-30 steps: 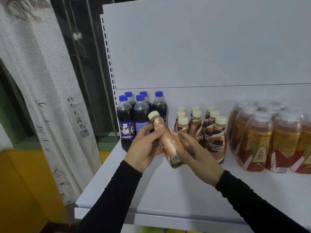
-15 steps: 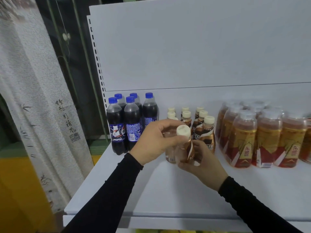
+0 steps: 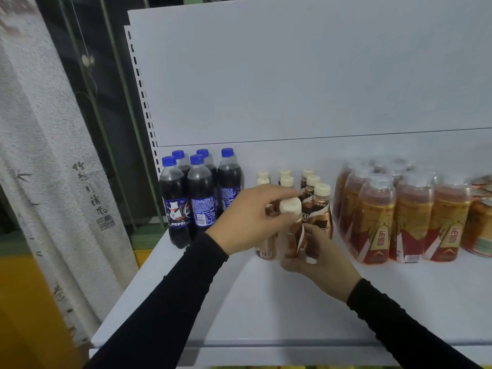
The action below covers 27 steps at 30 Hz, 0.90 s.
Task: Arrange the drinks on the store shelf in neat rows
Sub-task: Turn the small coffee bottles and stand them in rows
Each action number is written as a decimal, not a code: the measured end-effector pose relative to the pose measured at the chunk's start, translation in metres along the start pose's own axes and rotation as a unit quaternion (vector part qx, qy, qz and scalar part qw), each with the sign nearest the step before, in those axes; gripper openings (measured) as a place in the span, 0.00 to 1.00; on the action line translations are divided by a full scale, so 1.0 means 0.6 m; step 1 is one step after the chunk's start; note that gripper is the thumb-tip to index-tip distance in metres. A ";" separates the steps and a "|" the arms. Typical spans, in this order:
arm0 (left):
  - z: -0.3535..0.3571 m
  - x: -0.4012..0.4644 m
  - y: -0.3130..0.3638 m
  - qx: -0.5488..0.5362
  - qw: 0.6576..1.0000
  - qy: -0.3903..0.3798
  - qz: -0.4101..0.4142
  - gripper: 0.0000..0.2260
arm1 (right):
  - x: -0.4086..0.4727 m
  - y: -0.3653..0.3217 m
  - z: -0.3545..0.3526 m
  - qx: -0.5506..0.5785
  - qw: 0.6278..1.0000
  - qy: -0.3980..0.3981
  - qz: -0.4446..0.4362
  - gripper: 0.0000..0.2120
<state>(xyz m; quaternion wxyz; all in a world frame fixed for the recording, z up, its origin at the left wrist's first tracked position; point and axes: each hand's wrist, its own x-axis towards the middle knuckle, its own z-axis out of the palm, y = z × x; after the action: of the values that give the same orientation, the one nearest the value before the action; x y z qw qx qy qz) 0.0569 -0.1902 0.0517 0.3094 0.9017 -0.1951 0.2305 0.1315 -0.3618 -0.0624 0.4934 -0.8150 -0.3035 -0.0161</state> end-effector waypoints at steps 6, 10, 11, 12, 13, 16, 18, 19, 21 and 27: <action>-0.021 0.066 0.018 0.144 0.985 -0.093 -0.006 0.16 | -0.009 0.002 -0.010 -0.019 0.999 -0.029 0.005 0.24; -0.012 0.098 0.010 0.164 0.980 -0.105 -0.038 0.14 | -0.019 0.000 -0.028 -0.074 0.996 -0.045 0.009 0.33; -0.009 0.104 0.007 0.170 0.979 -0.103 -0.042 0.15 | -0.022 0.003 -0.033 -0.095 0.994 -0.052 0.007 0.36; -0.005 0.109 0.004 0.175 0.979 -0.099 -0.046 0.15 | -0.025 0.006 -0.039 -0.118 0.991 -0.062 0.009 0.36; -0.001 0.114 0.001 0.180 0.978 -0.093 -0.051 0.15 | -0.028 0.009 -0.043 -0.143 0.987 -0.071 0.014 0.34; 0.013 0.126 -0.008 0.202 0.973 -0.086 -0.068 0.17 | -0.036 0.019 -0.056 -0.233 0.967 -0.095 0.040 0.31; 0.023 0.133 -0.014 0.215 0.970 -0.084 -0.076 0.17 | -0.040 0.024 -0.061 -0.271 0.954 -0.113 0.059 0.33; 0.027 0.136 -0.017 0.219 0.969 -0.081 -0.080 0.17 | -0.043 0.025 -0.062 -0.283 0.949 -0.123 0.064 0.34; 0.034 0.142 -0.025 0.223 0.967 -0.077 -0.093 0.16 | -0.046 0.031 -0.064 -0.299 0.941 -0.143 0.067 0.35; 0.052 0.144 -0.039 0.236 0.962 -0.075 -0.117 0.16 | -0.049 0.044 -0.064 -0.347 0.918 -0.178 0.069 0.37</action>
<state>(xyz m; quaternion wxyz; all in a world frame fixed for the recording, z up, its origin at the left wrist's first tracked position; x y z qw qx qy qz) 0.1483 -0.2112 0.0651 0.0976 0.9803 -0.0509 0.1638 0.1316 -0.4156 -0.0734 0.1167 -0.9434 -0.3047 0.0593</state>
